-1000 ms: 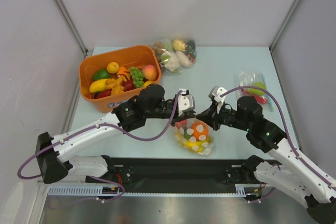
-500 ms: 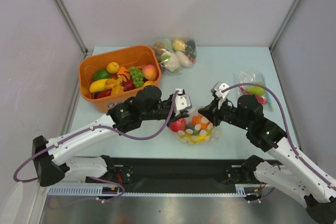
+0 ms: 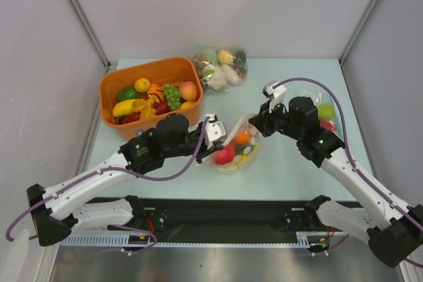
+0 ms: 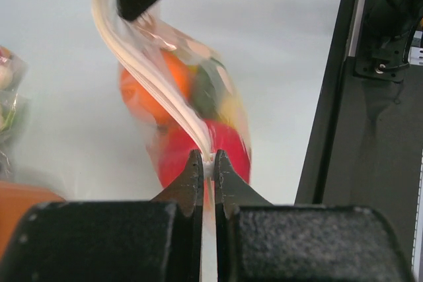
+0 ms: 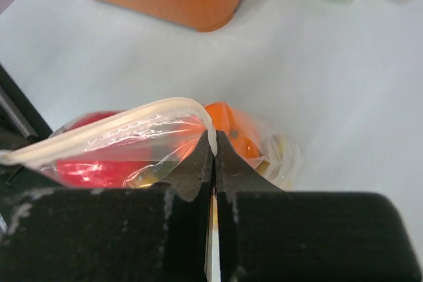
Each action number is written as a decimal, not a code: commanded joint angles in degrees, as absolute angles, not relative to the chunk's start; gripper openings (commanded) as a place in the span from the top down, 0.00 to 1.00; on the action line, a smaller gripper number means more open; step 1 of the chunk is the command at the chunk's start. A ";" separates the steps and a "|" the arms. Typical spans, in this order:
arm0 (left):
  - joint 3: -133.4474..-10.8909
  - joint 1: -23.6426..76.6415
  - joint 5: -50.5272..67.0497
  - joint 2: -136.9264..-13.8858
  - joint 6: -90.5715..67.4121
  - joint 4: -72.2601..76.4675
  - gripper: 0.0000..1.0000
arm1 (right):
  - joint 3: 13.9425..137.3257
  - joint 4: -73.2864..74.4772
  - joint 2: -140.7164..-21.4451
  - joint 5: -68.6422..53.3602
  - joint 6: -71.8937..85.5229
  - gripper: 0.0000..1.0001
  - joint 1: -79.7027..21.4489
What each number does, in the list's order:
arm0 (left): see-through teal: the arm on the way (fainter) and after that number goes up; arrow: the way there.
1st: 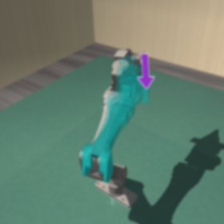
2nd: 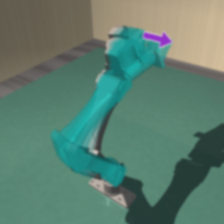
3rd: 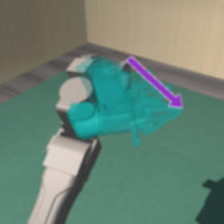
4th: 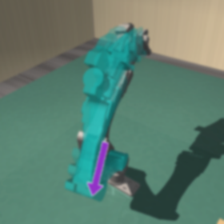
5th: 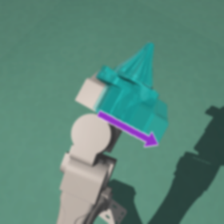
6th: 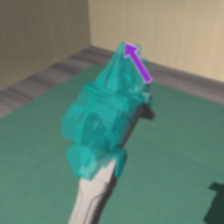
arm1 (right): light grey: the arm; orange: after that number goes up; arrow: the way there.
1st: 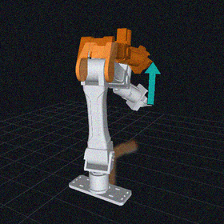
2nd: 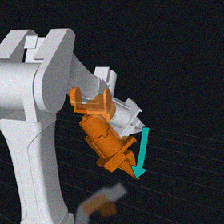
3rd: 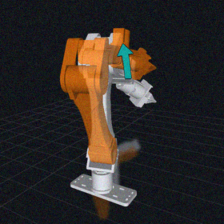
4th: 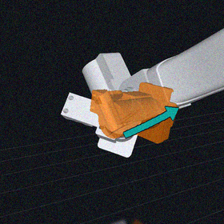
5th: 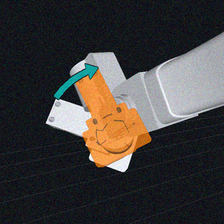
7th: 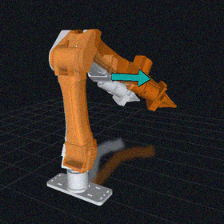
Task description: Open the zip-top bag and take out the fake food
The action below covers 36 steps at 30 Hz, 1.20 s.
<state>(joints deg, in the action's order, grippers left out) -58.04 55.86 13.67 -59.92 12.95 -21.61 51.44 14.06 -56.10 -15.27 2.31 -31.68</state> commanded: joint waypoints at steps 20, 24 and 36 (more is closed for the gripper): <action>-52.12 51.50 20.47 -56.43 7.91 -18.73 1.00 | 63.37 3.34 -74.97 -7.12 2.02 1.00 -22.85; -51.68 51.50 22.24 -57.30 5.11 -15.12 1.00 | 66.26 6.67 -75.76 -4.93 3.77 1.00 -22.68; -50.01 51.50 16.44 -58.01 -1.41 -8.53 1.00 | 67.41 20.03 -66.45 -0.62 16.43 0.54 -25.92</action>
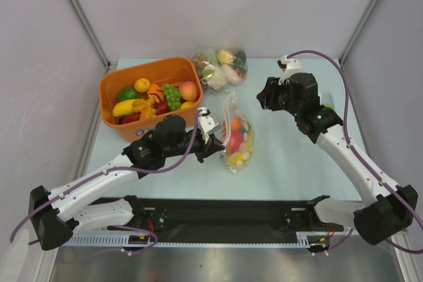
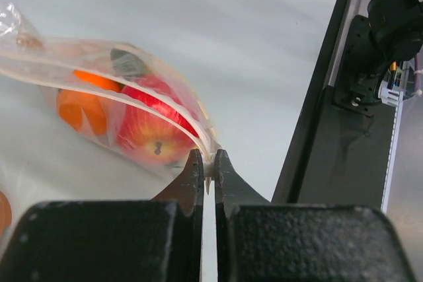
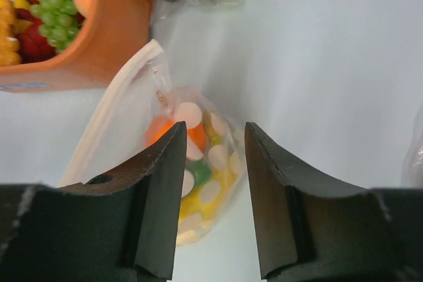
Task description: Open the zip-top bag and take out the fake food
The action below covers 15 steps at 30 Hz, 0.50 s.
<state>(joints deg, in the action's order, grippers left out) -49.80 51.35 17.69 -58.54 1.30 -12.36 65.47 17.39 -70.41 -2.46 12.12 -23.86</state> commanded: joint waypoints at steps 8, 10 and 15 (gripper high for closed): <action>-49.83 51.50 17.31 -58.80 -1.93 -8.09 1.00 | 66.97 22.06 -65.30 -1.14 21.88 0.51 -31.37; -49.92 51.50 17.40 -59.06 -1.85 -8.09 1.00 | 67.94 22.32 -66.09 -1.58 21.97 0.51 -32.51; -50.10 51.50 17.75 -59.68 -1.85 -8.44 1.00 | 72.32 24.34 -70.04 -2.20 21.01 0.51 -36.47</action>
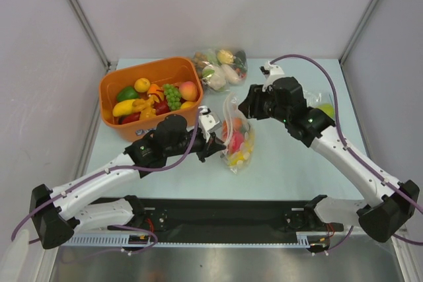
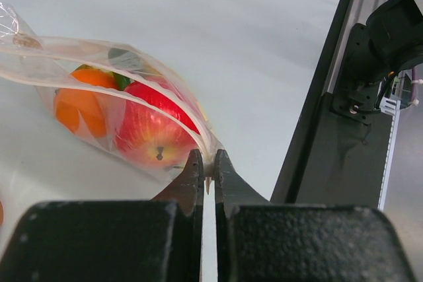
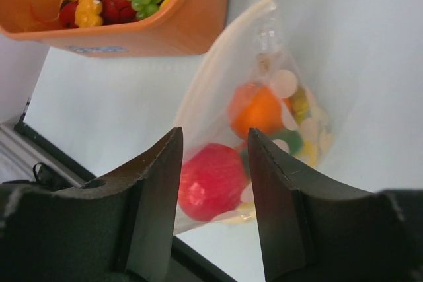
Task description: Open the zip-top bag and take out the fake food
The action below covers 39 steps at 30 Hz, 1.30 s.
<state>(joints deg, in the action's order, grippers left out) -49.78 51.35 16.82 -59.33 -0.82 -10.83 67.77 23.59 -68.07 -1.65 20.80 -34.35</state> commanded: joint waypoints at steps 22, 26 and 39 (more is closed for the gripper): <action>-49.92 51.77 16.26 -58.89 -1.32 -9.14 1.00 | 78.49 35.59 -79.80 6.14 16.96 0.58 -44.91; -49.92 51.94 15.73 -58.45 -0.88 -9.05 1.00 | 78.05 36.39 -80.25 8.17 16.79 0.82 -45.17; -49.57 44.47 6.25 -57.29 -15.98 -1.15 0.45 | 72.95 33.14 -74.01 10.99 15.64 1.00 -45.79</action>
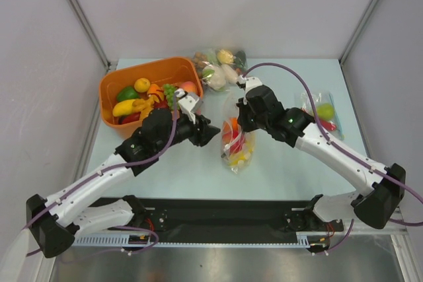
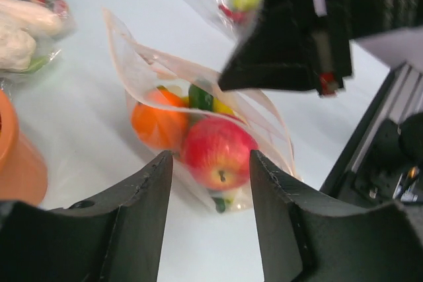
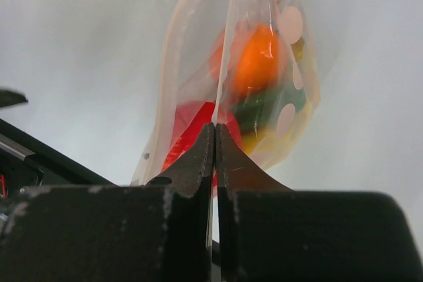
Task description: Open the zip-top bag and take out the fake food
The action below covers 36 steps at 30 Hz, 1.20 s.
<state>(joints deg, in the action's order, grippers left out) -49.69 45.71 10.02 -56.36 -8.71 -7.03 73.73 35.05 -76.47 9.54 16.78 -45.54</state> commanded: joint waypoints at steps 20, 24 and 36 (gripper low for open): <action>-50.54 43.77 3.43 -72.42 -28.83 7.91 0.43 | 65.92 30.41 -66.36 8.44 13.80 1.00 -46.14; -49.57 43.77 3.51 -73.21 -29.71 8.87 0.44 | 65.48 30.32 -65.65 8.70 13.45 1.00 -46.23; -49.74 43.07 7.20 -74.00 -29.36 10.02 1.00 | 65.13 31.64 -65.83 16.07 11.87 1.00 -45.88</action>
